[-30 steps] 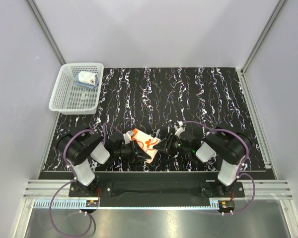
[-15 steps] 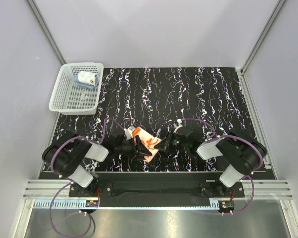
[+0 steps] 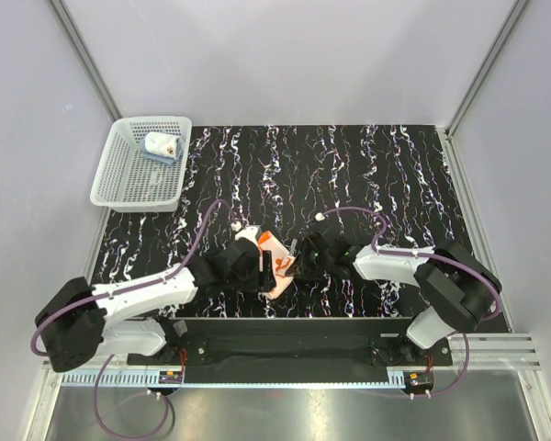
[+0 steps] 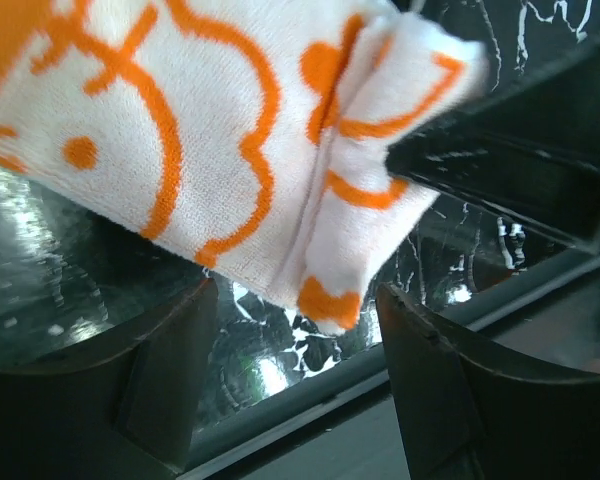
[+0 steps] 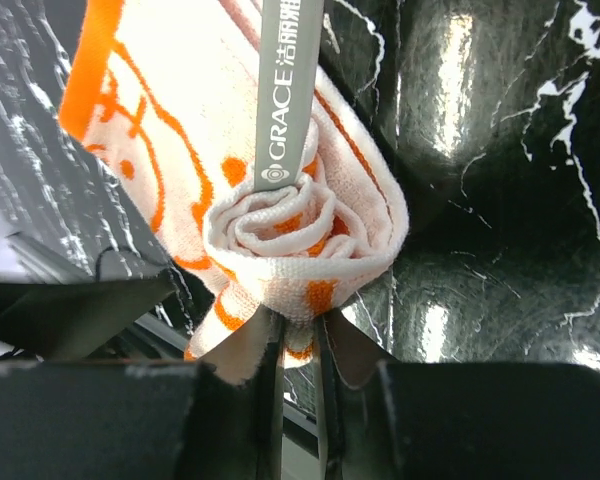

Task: Roll the towels
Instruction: Roll the towel

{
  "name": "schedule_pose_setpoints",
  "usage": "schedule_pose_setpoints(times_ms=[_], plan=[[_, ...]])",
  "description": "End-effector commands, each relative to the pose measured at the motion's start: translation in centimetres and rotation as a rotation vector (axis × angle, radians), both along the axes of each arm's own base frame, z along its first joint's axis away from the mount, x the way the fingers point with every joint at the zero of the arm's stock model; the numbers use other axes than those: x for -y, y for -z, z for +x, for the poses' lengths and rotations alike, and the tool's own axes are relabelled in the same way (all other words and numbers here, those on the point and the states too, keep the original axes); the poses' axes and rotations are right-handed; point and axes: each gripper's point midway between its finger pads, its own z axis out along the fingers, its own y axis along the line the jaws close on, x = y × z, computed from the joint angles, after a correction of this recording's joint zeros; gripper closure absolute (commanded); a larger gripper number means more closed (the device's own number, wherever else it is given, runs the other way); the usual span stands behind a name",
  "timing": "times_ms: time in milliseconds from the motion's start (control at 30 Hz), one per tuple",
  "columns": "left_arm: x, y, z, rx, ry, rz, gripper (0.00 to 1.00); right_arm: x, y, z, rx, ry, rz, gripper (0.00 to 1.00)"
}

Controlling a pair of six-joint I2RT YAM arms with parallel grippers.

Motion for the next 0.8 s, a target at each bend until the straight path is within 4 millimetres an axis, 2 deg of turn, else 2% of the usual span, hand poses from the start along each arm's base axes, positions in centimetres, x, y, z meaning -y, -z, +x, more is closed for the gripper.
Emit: schedule_pose_setpoints(times_ms=[0,100,267,533,767], plan=[[-2.6,-3.2,2.2,0.263,-0.042,0.23,0.3,0.9,0.9,-0.6,-0.032,-0.011,-0.116,0.88],[-1.2,-5.1,1.8,0.383,0.021,0.225,0.3,0.8,0.6,-0.6,-0.041,-0.019,-0.126,0.88],[1.8,-6.3,0.2,0.504,0.149,0.228,0.31,0.5,0.0,-0.7,-0.047,-0.055,-0.131,0.88],[6.5,-6.0,-1.8,0.597,0.297,0.261,0.34,0.0,-0.8,-0.7,-0.044,-0.091,-0.132,0.88],[8.0,-4.0,-1.4,0.598,0.332,0.329,0.35,-0.2,-0.9,-0.8,-0.046,-0.102,-0.124,0.88]])
